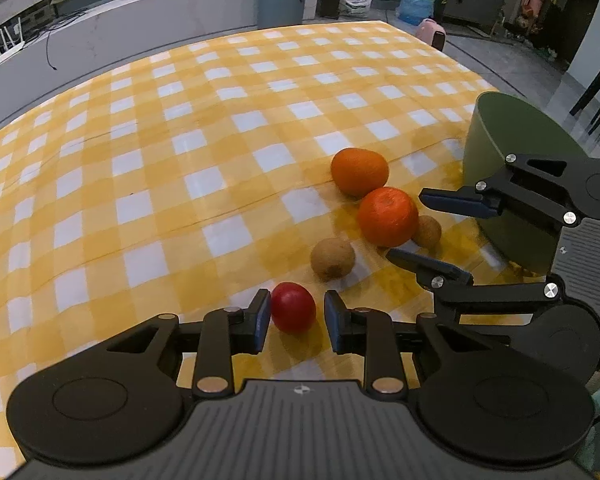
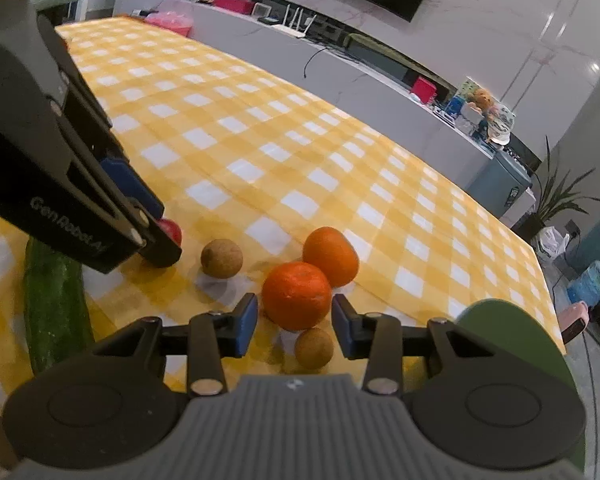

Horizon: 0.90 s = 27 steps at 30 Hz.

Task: Organize fruits
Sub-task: 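Grasp the red cherry tomato with the left tool while the right tool grasps a mandarin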

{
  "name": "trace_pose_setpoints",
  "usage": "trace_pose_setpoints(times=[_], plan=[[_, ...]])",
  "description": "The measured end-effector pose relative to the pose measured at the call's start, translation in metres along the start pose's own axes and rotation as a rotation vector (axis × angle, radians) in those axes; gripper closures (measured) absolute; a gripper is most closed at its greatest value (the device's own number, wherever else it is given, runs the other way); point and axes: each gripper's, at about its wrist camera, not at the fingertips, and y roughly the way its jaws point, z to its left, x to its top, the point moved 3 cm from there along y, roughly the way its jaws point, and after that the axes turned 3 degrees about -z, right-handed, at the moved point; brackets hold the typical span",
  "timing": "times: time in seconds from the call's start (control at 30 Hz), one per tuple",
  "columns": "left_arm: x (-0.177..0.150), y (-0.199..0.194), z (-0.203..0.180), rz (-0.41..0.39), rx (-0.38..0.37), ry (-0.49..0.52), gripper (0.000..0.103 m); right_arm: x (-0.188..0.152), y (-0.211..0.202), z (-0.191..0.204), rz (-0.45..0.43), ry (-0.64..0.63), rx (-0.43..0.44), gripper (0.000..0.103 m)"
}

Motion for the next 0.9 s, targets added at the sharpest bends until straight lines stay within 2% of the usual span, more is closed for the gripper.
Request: trace_pose_setpoints(times=[0.2,0.63,0.77,0.9], plan=[[-0.005,0.003,0.003,0.014,0.029,-0.003,0.070,0.002,0.009,0.001,0.011,-0.005,-0.011,0.064],[-0.012,0.007,0.010,0.011,0.033,-0.047,0.072,0.005,0.017,0.002,0.030,0.018,-0.064,0.063],[-0.012,0.004,0.012,0.005,0.029,-0.070,0.073,0.005,0.013,0.001,0.029,0.028,-0.064,0.064],[-0.011,-0.007,0.010,-0.012,0.020,-0.079,0.073,0.009,-0.002,0.002,-0.008,0.033,-0.077,0.065]])
